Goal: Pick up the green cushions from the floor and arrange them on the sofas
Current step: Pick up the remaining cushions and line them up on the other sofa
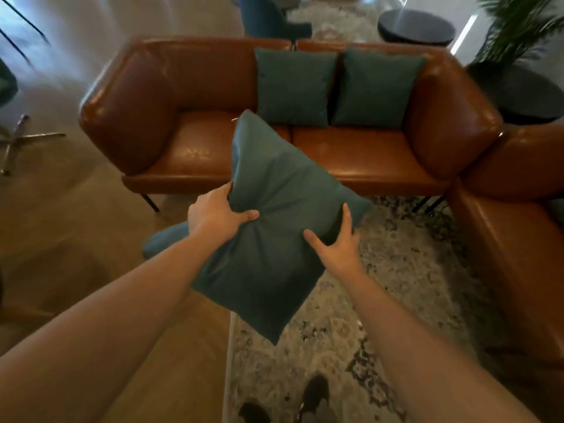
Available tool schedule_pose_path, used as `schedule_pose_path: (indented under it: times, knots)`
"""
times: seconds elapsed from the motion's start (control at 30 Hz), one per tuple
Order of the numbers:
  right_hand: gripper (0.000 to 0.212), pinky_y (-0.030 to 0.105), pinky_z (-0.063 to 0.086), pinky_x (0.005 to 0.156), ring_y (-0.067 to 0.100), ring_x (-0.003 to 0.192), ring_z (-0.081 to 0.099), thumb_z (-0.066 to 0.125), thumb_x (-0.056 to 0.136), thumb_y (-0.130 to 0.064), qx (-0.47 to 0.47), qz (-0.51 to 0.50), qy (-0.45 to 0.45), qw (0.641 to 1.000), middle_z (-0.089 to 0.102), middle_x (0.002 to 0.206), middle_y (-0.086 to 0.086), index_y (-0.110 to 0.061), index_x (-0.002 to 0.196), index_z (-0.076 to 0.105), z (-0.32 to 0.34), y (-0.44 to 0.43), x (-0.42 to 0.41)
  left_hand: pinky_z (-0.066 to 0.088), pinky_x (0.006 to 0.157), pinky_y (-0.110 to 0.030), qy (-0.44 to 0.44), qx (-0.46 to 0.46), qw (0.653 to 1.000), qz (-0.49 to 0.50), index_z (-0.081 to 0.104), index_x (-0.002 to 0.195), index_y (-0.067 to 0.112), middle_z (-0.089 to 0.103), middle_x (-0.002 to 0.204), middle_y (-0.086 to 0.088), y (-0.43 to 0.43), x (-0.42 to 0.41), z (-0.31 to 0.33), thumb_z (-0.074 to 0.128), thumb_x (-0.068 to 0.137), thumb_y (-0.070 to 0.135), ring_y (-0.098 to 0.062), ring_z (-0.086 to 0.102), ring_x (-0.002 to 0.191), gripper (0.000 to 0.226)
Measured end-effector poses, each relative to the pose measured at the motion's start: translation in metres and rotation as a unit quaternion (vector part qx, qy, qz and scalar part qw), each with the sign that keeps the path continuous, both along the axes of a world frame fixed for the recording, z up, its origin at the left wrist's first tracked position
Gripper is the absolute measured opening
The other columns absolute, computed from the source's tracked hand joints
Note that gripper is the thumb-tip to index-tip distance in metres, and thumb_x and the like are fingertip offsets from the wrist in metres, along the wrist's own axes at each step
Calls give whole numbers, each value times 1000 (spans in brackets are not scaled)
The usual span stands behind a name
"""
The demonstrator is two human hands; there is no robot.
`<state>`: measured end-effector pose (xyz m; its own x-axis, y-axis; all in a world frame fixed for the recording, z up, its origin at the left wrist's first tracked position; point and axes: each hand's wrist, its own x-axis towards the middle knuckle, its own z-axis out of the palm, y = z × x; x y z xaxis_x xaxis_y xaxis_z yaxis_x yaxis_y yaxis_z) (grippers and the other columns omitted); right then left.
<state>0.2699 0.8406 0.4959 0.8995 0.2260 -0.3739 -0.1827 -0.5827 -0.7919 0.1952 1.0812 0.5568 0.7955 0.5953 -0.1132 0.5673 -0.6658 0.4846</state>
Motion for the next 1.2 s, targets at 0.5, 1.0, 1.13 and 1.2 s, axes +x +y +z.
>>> schedule_pose_path:
  times: [0.5, 1.0, 1.13, 1.2]
  knots:
    - [123, 43, 26, 132, 27, 164, 20, 86, 92, -41, 143, 101, -152, 973, 13, 180, 7, -28, 174, -4, 155, 82, 107, 41, 94, -45, -2, 302, 914, -271, 44, 154, 41, 67, 112, 0, 38, 49, 118, 75, 88, 59, -27, 62, 108, 74]
    - [19, 28, 59, 78, 14, 94, 69, 61, 110, -14, 324, -60, -3, 944, 73, 105, 2, -6, 125, 70, 192, 217, 298, 48, 99, -47, -56, 212, 945, -242, 32, 158, 38, 62, 113, 5, 194, 207, 156, 63, 76, 89, -21, 58, 104, 102]
    - [13, 29, 61, 77, 14, 96, 75, 61, 110, -11, 348, 6, 8, 938, 79, 107, 2, -15, 111, 73, 201, 278, 328, 40, 119, -52, 42, 125, 975, -177, 25, 163, 32, 52, 151, 1, 256, 233, 171, 61, 59, 103, -25, 51, 135, 131]
    - [13, 27, 62, 75, 14, 96, 76, 61, 110, -11, 356, 43, 0, 934, 80, 106, 2, -15, 112, 73, 206, 318, 339, 33, 125, -53, 107, 33, 978, -174, 7, 167, 36, 36, 167, 2, 278, 247, 164, 72, 52, 99, -26, 40, 149, 147]
